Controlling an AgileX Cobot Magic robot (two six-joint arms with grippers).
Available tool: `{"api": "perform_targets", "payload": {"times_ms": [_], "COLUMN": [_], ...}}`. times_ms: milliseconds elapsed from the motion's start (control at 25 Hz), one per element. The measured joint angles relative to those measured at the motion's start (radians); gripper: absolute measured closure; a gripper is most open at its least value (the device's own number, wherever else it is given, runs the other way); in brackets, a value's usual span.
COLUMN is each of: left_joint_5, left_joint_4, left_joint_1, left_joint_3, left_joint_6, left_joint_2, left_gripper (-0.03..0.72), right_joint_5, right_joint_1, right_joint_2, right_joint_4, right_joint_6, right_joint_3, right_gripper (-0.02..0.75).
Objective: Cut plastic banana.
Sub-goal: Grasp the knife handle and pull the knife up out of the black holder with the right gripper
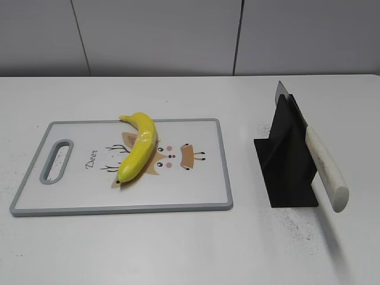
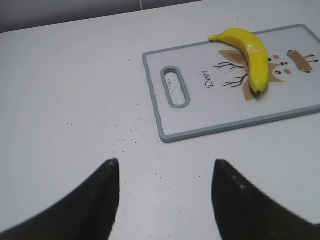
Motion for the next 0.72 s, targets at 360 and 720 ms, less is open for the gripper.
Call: {"api": "perform_targets", "payload": {"times_ms": [360, 720], "left_joint_5": [0.0, 0.0], "left_joint_4": [0.0, 0.0], "left_joint_1": [0.0, 0.0], "left_joint_3": [0.0, 0.0], "left_joint_6": [0.0, 0.0], "left_joint_2": [0.0, 0.0], "left_gripper": [0.127, 0.127], "right_joint_5": [0.0, 0.0], "right_joint_1": [0.0, 0.0], "right_joint_2": [0.0, 0.0], "right_joint_4": [0.0, 0.0], "right_joint_6": [0.0, 0.0], "right_joint_3": [0.0, 0.0], "right_gripper": [0.197, 0.197]}}
